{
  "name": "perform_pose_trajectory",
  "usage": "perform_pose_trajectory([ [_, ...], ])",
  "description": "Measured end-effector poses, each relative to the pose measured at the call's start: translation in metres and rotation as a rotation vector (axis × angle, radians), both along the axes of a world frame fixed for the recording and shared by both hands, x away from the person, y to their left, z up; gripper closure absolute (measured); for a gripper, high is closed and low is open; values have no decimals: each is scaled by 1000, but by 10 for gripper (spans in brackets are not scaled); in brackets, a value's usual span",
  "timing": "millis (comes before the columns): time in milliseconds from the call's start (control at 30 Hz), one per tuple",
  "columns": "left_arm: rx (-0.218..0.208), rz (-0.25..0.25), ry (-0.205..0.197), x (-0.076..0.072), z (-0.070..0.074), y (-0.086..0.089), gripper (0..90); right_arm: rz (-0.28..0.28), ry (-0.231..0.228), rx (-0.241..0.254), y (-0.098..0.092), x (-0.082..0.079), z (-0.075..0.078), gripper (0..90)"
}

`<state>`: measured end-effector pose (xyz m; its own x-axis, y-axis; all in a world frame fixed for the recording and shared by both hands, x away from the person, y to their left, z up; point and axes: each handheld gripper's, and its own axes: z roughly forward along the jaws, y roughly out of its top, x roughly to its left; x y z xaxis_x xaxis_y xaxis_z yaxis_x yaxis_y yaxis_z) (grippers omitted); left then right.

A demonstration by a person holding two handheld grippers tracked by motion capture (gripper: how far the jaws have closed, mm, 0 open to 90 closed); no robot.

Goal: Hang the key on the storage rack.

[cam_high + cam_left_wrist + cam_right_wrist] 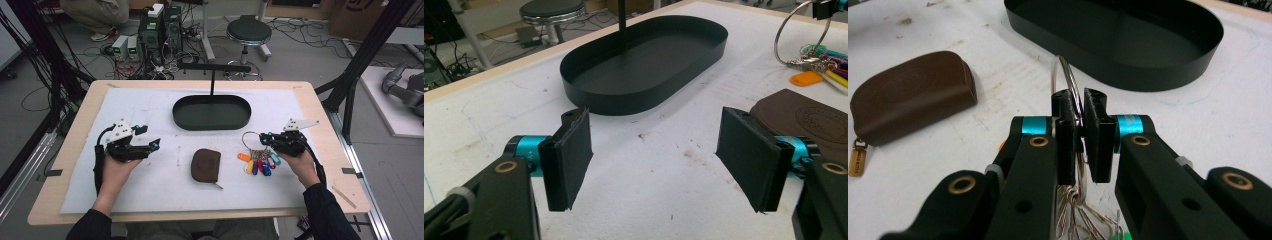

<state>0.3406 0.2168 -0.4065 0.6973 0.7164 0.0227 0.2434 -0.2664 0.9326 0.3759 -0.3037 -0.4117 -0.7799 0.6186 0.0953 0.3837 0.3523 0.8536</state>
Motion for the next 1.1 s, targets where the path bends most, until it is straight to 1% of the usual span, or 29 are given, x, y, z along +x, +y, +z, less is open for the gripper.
perform_pose_trajectory([
  [33,-6,1,0,0,0,-1,300,0,-9,3,0,0,1,851],
  [67,-6,1,0,0,0,-1,300,0,-9,3,0,0,1,851],
  [100,-8,-2,-6,-1,1,-1,300,2,-24,10,0,-1,4,851],
  [233,-14,-4,-8,-4,2,-2,300,8,-50,30,0,-4,10,852],
  [333,-9,-7,-6,-4,1,-3,300,8,-62,46,-1,-4,13,852],
  [467,-9,-7,-6,-3,1,-4,300,8,-64,59,-1,-5,17,852],
  [500,-11,-5,-6,-3,1,-4,300,11,-78,75,0,-5,22,852],
  [533,-10,-5,-5,-3,1,-4,300,11,-78,75,0,-5,22,852],
  [567,-8,-7,-7,-2,1,-4,300,18,-91,78,1,-6,27,852],
  [800,-20,-1,-14,-2,2,0,300,38,-136,91,8,-7,49,852],
  [900,-21,2,-13,-2,2,1,300,40,-161,115,10,-7,60,852],
  [933,-23,4,-12,-2,2,2,300,42,-164,122,10,-6,64,852],
  [967,-23,4,-12,-2,2,2,300,42,-164,122,10,-6,64,852],
  [1000,-22,4,-16,-2,2,2,300,38,-173,131,11,-2,70,852],
  [1033,-24,8,-14,-2,3,3,300,39,-178,133,11,0,72,852],
  [1100,-23,10,-16,-2,3,3,300,37,-180,136,11,2,74,852],
])
